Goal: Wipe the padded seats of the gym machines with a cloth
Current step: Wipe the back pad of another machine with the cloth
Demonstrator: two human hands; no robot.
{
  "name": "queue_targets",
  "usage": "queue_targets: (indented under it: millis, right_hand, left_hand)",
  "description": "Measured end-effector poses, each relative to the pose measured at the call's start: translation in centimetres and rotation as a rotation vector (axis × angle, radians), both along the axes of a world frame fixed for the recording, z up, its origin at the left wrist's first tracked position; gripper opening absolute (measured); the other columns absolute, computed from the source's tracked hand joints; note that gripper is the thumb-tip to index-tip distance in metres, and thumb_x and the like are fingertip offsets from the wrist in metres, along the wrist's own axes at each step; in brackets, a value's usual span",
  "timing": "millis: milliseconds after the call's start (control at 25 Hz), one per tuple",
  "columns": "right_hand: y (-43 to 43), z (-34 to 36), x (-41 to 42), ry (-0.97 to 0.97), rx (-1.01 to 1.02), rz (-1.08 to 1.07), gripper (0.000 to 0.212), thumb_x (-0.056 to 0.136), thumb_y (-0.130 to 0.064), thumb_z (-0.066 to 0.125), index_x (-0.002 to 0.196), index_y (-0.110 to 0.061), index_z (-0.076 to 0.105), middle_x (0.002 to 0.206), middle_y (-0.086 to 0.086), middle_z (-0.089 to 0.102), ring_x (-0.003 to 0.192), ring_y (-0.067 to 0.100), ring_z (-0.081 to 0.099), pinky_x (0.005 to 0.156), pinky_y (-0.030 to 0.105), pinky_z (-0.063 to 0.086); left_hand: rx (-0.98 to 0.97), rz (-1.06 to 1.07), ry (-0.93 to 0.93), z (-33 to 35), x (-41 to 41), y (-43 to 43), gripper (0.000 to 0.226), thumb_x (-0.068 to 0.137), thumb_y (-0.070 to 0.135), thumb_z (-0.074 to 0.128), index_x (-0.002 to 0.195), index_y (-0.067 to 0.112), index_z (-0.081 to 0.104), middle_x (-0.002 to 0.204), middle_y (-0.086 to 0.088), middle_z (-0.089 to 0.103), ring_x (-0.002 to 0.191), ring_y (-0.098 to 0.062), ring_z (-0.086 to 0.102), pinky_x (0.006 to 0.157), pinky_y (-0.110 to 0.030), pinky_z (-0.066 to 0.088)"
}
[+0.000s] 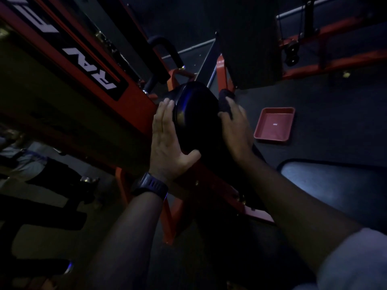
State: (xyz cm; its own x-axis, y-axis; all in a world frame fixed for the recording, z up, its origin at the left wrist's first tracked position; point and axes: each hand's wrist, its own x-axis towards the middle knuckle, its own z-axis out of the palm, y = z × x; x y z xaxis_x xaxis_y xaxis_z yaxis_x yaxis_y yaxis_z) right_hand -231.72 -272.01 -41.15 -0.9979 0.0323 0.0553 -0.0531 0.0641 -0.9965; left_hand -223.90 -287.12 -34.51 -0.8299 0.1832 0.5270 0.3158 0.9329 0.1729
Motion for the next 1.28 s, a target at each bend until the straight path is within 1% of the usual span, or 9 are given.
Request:
queue_targets:
  millis: [160, 320, 480, 640, 840, 1000, 1160, 1200, 1280]
  right_hand:
    - [-0.6, 1.3, 0.8, 0.369, 0.081, 0.053, 0.052, 0.099, -0.037, 0.046, 0.15, -0.038, 0.038, 0.151, -0.003, 0.039, 0.128, 0.012, 0.043, 0.095, 0.03, 0.036]
    - [0.2, 3.0, -2.5, 0.037, -0.025, 0.067, 0.049, 0.096, -0.043, 0.043, 0.145, -0.04, 0.043, 0.138, -0.004, 0.047, 0.117, 0.014, 0.052, 0.099, 0.045, 0.047]
    - [-1.1, 2.4, 1.2, 0.482, 0.083, 0.076, 0.055, 0.096, -0.038, 0.047, 0.15, -0.035, 0.038, 0.15, -0.002, 0.039, 0.13, 0.016, 0.042, 0.097, 0.032, 0.04]
    - [0.2, 1.4, -3.6, -0.114, -0.12, 0.065, 0.059, 0.092, -0.051, 0.041, 0.15, -0.038, 0.038, 0.143, 0.0, 0.047, 0.12, 0.016, 0.054, 0.101, 0.048, 0.048]
    - [-0.7, -0.6, 4.1, 0.347, 0.035, 0.098, 0.06, 0.097, -0.045, 0.045, 0.153, -0.048, 0.021, 0.16, -0.004, 0.028, 0.142, 0.018, 0.034, 0.104, 0.041, 0.035]
    - [0.4, -2.5, 1.7, -0.226, -0.111, -0.081, 0.059, 0.098, -0.038, 0.051, 0.154, -0.032, 0.032, 0.154, -0.003, 0.041, 0.137, 0.018, 0.044, 0.097, 0.034, 0.036]
    - [-0.9, -3.6, 6.8, 0.294, 0.026, 0.026, 0.06, 0.096, -0.043, 0.051, 0.153, -0.039, 0.033, 0.163, -0.003, 0.026, 0.145, 0.014, 0.028, 0.105, 0.023, 0.027]
    - [-0.4, -4.1, 5.9, 0.272, 0.027, 0.009, 0.059, 0.094, -0.046, 0.049, 0.152, -0.042, 0.034, 0.161, -0.003, 0.029, 0.145, 0.016, 0.031, 0.107, 0.028, 0.031]
    - [-0.1, -4.8, 4.1, -0.099, -0.066, -0.111, 0.059, 0.095, -0.049, 0.048, 0.152, -0.044, 0.034, 0.157, -0.003, 0.036, 0.141, 0.021, 0.039, 0.109, 0.041, 0.038]
  left_hand:
    - [0.001, -0.006, -0.007, 0.0, 0.0, 0.1, 0.108, 0.067, 0.035, 0.071, 0.154, -0.006, 0.022, 0.163, -0.019, 0.02, 0.154, -0.031, 0.015, 0.12, -0.059, 0.026]
    - [0.023, 0.014, 0.0, 0.1, 0.3, 0.5, 0.107, 0.067, 0.037, 0.07, 0.154, -0.005, 0.023, 0.162, -0.019, 0.021, 0.154, -0.031, 0.016, 0.122, -0.057, 0.024]
    - [0.002, 0.003, 0.011, 0.0, 0.1, 0.4, 0.105, 0.068, 0.034, 0.07, 0.154, -0.006, 0.023, 0.163, -0.019, 0.021, 0.154, -0.031, 0.016, 0.121, -0.058, 0.024]
    - [0.008, 0.024, 0.015, 0.0, 0.3, 0.4, 0.107, 0.068, 0.035, 0.071, 0.155, -0.003, 0.022, 0.163, -0.016, 0.02, 0.154, -0.028, 0.016, 0.122, -0.058, 0.023]
    - [-0.016, 0.006, 0.039, -0.1, 0.0, 0.1, 0.107, 0.067, 0.033, 0.072, 0.155, -0.004, 0.022, 0.163, -0.018, 0.021, 0.154, -0.031, 0.017, 0.12, -0.059, 0.025]
    - [0.004, 0.04, 0.041, -0.3, 0.2, 0.6, 0.109, 0.066, 0.036, 0.072, 0.155, -0.003, 0.022, 0.163, -0.018, 0.021, 0.154, -0.031, 0.016, 0.122, -0.058, 0.023]
    - [-0.024, 0.038, 0.05, -0.4, 0.0, 0.4, 0.109, 0.067, 0.036, 0.071, 0.155, -0.005, 0.021, 0.163, -0.02, 0.02, 0.154, -0.033, 0.015, 0.121, -0.059, 0.022]
    - [-0.029, 0.045, 0.048, -0.4, 0.1, 0.5, 0.109, 0.067, 0.036, 0.072, 0.155, -0.005, 0.021, 0.163, -0.02, 0.02, 0.155, -0.033, 0.014, 0.122, -0.058, 0.021]
    - [-0.039, 0.068, 0.048, -0.3, 0.4, 0.8, 0.11, 0.068, 0.036, 0.071, 0.156, -0.004, 0.019, 0.165, -0.019, 0.017, 0.156, -0.033, 0.009, 0.125, -0.055, 0.017]
